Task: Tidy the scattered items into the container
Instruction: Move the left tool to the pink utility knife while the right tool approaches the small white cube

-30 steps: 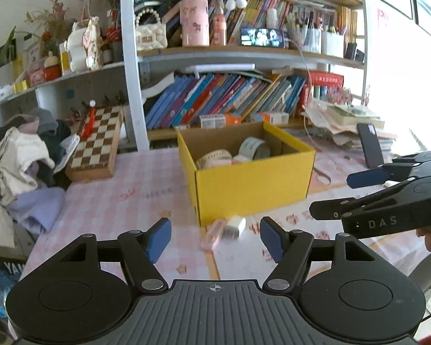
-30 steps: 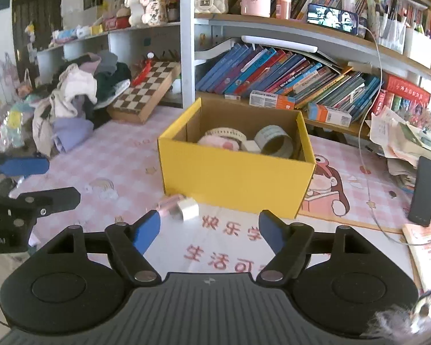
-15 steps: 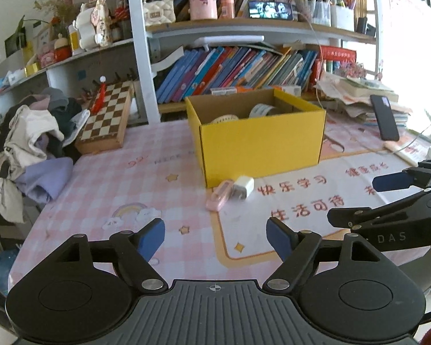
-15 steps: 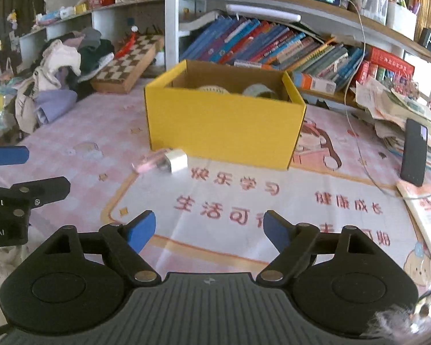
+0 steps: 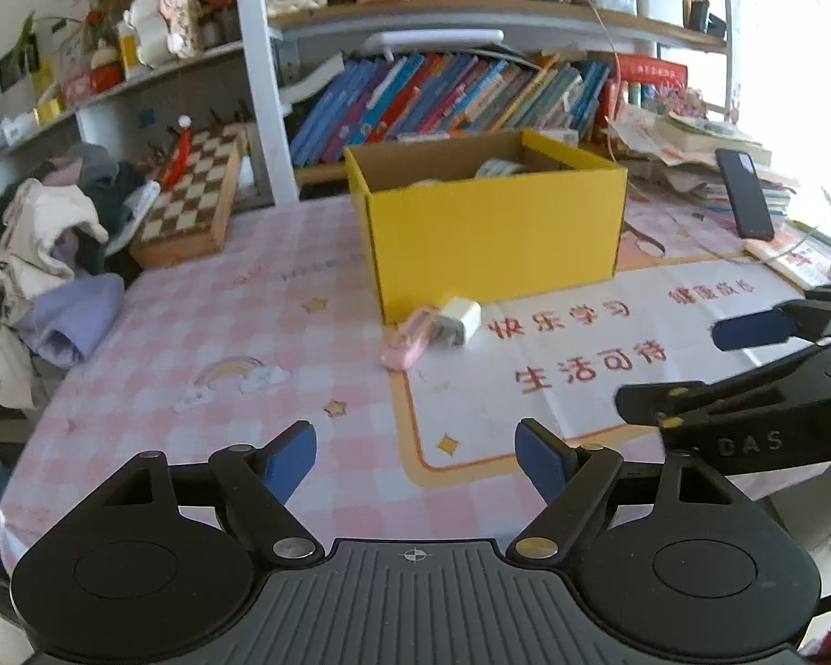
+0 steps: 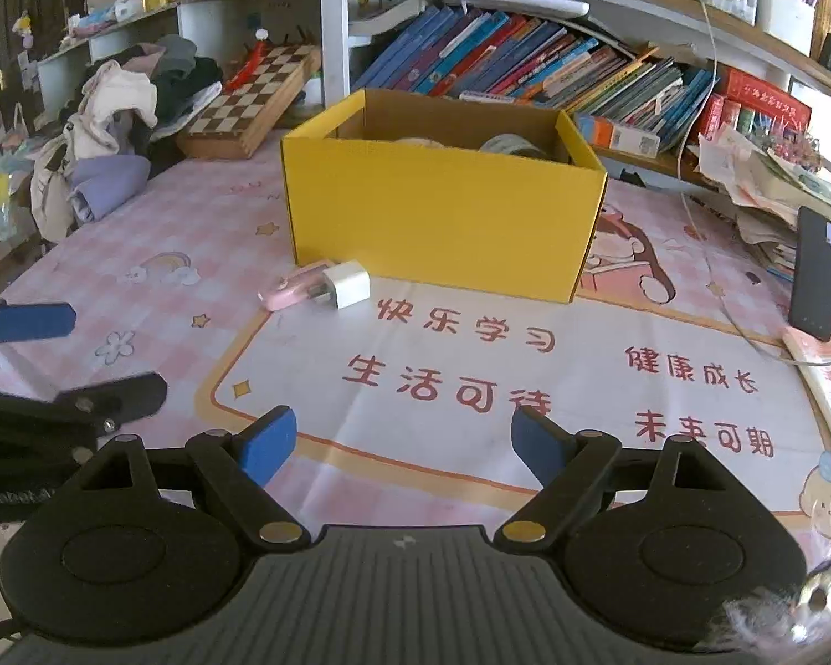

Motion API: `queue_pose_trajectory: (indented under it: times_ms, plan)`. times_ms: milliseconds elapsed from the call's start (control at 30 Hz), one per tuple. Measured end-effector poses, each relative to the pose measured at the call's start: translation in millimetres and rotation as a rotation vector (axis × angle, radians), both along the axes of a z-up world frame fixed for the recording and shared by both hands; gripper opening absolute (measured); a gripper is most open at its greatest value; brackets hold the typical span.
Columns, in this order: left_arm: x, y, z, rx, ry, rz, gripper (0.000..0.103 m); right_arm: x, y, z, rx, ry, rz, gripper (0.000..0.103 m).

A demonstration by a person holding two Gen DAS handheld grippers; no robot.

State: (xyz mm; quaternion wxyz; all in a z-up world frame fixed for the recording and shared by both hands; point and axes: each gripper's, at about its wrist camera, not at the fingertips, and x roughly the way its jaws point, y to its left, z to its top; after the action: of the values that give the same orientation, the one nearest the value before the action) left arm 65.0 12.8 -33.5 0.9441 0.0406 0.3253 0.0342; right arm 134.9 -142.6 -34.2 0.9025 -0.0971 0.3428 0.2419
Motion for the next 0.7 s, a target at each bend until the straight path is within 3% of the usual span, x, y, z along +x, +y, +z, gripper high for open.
queue_pose_trajectory:
  times_ms: [100, 500, 700]
  plan:
    - [2.4, -0.8, 0.4, 0.007, -0.009, -0.008, 0.081, 3.6, 1.2, -0.4, 0.002, 0.001, 0.001, 0.085]
    - [24.7, 16.2, -7.8, -0.099, 0.055, 0.059, 0.081, 28.1, 9.5, -2.8, 0.001, 0.034, 0.032, 0.084]
    - [34.1, 15.7, -11.3, -0.08, 0.05, 0.06, 0.081, 42.5, 12.4, -4.7, 0.0, 0.047, 0.051, 0.082]
